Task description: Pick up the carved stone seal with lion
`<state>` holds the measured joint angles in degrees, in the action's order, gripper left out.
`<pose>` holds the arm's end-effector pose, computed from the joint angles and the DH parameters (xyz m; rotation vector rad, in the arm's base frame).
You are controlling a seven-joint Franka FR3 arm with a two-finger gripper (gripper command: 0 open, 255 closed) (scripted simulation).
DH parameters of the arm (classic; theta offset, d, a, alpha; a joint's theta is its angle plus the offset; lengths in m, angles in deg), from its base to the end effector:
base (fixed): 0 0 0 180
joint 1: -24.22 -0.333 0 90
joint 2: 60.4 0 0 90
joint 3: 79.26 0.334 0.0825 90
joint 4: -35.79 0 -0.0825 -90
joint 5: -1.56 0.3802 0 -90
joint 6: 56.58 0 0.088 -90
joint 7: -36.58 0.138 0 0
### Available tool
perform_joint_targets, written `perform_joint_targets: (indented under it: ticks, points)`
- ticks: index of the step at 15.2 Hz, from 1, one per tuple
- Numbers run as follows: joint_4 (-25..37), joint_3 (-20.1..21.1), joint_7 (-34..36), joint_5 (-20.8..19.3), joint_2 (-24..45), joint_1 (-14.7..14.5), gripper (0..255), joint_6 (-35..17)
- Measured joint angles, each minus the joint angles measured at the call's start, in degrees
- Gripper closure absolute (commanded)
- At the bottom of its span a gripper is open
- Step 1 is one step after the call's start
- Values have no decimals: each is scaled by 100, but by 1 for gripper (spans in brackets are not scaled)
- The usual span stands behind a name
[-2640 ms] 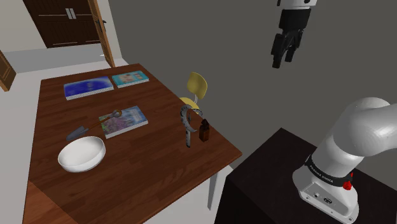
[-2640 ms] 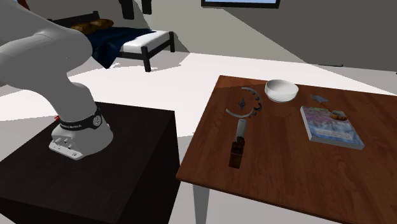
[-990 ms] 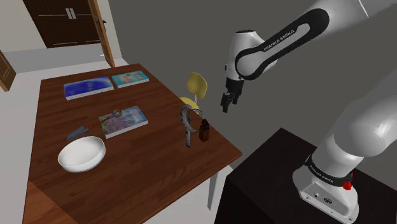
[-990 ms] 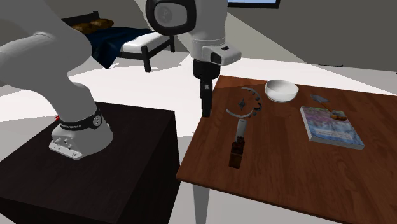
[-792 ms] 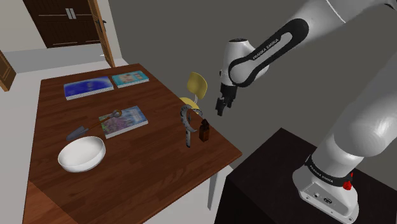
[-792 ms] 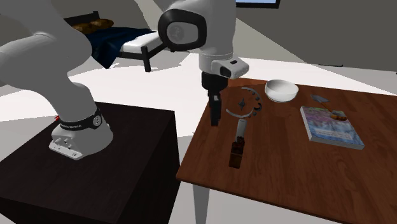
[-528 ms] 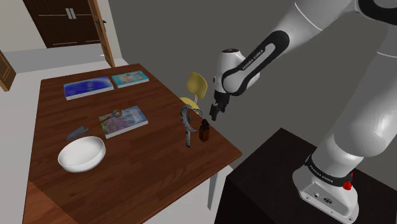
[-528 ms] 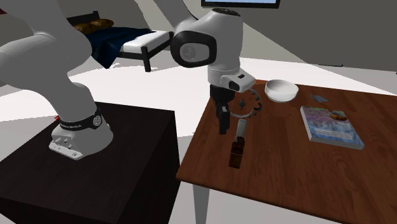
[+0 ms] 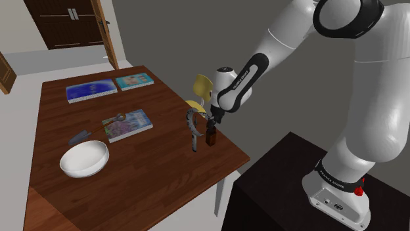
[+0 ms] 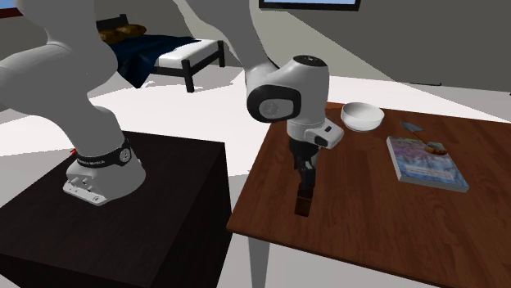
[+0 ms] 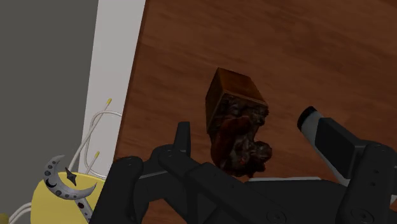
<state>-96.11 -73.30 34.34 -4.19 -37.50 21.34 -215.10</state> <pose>0.5323 0.0882 0.1689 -3.1058 -0.4314 -0.1074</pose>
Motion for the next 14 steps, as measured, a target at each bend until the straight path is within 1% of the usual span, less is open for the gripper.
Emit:
perform_joint_targets:
  ticks: [7, 8, 14]
  points:
    - [180, -121, 79, -124, 613, -98, 0, -445]
    - [183, -128, 87, -130, 639, -107, 255, -468]
    - [202, -139, 98, -136, 662, -118, 255, -493]
